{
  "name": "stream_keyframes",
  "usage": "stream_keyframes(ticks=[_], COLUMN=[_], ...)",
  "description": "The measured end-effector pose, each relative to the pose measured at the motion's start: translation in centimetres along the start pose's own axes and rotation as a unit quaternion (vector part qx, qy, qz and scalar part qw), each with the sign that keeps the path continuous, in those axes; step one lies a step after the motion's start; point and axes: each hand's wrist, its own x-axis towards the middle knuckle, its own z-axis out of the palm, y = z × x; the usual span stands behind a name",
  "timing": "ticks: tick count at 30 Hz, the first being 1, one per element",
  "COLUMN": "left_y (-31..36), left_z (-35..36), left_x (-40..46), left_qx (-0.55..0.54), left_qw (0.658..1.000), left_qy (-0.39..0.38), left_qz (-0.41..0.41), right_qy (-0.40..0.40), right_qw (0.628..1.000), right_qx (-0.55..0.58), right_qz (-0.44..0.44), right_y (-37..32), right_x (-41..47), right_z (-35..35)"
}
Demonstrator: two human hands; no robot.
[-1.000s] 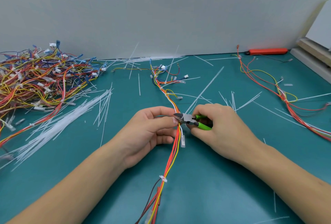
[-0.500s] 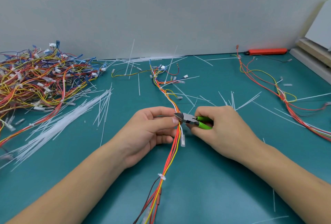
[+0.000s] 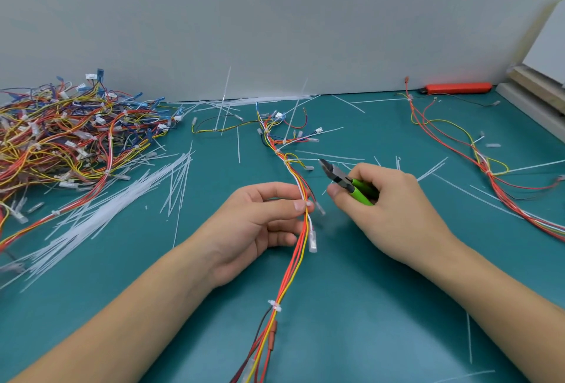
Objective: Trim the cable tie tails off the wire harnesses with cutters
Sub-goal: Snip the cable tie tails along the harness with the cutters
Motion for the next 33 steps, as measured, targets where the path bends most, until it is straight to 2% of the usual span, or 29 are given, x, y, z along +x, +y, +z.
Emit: stream_keyframes(ticks=[7,14,19,23,27,31,33], left_y=[0.3,0.5,0.4,0.3,0.4,0.8,0.6], left_z=[-0.1,0.0,0.0,0.1,0.1,-0.2,-0.1], left_x=[-0.3,-0.9,-0.8,-0.8,-0.5,-0.2,0.0], left_qx=[0.033,0.111,0.169,0.186,0.105,0.013,0.005], left_qw=[0.999,0.986,0.975,0.976,0.993,0.999,1.000], left_qy=[-0.038,-0.120,-0.144,-0.118,-0.052,-0.011,0.008], left_qz=[-0.017,-0.008,-0.007,0.002,-0.029,-0.033,-0.023], right_qy=[-0.016,-0.135,-0.149,-0.161,-0.164,-0.179,-0.197], right_qw=[0.998,0.982,0.967,0.960,0.962,0.970,0.972], right_qx=[0.058,0.125,0.205,0.230,0.220,0.156,0.111], right_qz=[0.007,-0.050,-0.023,-0.011,-0.011,-0.047,-0.063], right_y=[-0.1,-1.1,-1.0,-1.3,-1.4,-1.5,-1.4], right_x=[0.1,-0.8,-0.5,-0.5,-0.6,-0.8,-0.9], right_z=[-0.5,0.1,0.0,-0.1,-0.3,-0.3,-0.2])
